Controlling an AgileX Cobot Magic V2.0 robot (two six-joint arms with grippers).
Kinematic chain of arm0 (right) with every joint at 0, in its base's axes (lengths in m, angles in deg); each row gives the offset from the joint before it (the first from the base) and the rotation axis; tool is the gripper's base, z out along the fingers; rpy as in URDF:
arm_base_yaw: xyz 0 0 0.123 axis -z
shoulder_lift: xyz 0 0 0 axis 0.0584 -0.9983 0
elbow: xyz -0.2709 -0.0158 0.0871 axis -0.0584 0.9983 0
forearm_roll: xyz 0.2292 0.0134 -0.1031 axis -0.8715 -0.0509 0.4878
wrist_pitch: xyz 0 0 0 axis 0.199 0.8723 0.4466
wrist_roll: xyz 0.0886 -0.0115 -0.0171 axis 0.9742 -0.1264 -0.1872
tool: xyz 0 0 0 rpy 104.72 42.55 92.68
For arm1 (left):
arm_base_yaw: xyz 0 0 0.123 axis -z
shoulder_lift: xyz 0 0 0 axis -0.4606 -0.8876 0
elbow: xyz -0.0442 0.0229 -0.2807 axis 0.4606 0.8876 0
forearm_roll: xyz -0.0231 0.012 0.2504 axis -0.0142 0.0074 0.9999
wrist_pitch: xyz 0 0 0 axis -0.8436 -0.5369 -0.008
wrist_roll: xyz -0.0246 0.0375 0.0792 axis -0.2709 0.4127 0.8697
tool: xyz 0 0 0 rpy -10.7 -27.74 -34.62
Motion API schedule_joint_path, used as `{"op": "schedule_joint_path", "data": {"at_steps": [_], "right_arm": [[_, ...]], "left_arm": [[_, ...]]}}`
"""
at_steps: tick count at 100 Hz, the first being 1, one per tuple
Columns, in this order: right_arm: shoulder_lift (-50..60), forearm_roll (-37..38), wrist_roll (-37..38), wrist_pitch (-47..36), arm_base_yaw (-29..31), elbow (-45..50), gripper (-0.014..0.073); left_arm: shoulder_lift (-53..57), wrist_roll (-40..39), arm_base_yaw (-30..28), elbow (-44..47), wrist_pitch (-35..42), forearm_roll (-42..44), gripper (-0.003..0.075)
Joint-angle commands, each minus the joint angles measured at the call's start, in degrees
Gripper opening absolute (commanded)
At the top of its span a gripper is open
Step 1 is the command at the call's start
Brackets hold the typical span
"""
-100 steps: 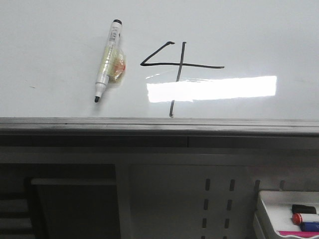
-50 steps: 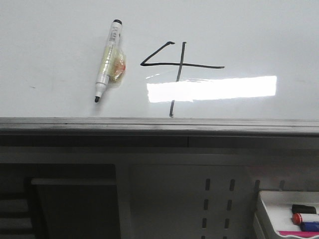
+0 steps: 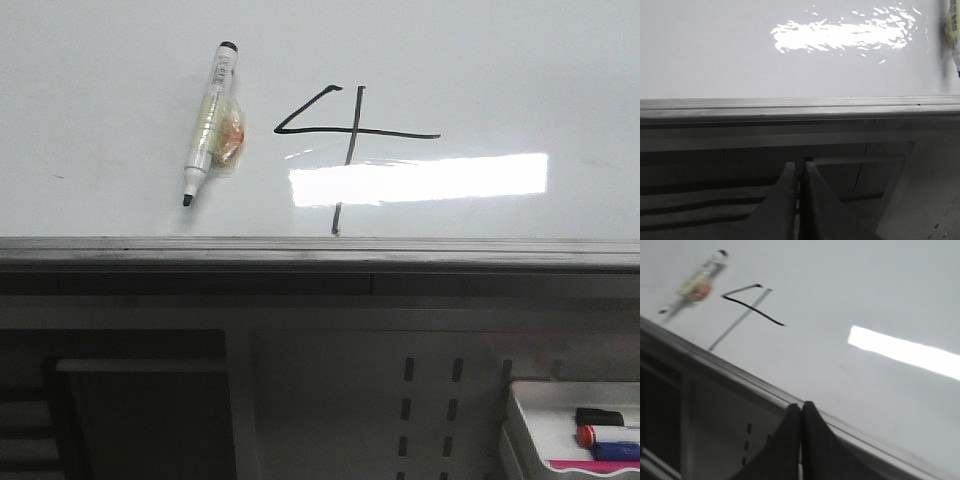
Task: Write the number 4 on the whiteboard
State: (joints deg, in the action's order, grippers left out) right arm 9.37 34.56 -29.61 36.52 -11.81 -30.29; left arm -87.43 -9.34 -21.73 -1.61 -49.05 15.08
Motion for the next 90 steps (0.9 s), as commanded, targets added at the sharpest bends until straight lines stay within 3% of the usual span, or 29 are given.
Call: {"op": "schedule_joint_path", "data": {"at_steps": [1,20,45,90], "right_arm": [[-0.57,3.91,10.82,-6.49,5.92,0.75,-0.0064],[0.57,4.77,13.01,-7.40,13.12,6.72,-0.0064],[2.07,5.48,13.01,3.62,13.30,8.06,-0.0064],[2.07,5.48,13.01,2.37,13.30,8.06,-0.0064]], "left_arm": [[1.42,-0.49,-0.08,1.98,1.80,-0.40,-0.0020],[1.42,-0.49,-0.08,1.98,1.80,-0.40,-0.0020],[1.42,-0.49,-0.08,1.98,1.80,-0.60,-0.0020],[1.42,-0.49,-0.08,1.98,1.80,-0.60,-0.0020]]}}
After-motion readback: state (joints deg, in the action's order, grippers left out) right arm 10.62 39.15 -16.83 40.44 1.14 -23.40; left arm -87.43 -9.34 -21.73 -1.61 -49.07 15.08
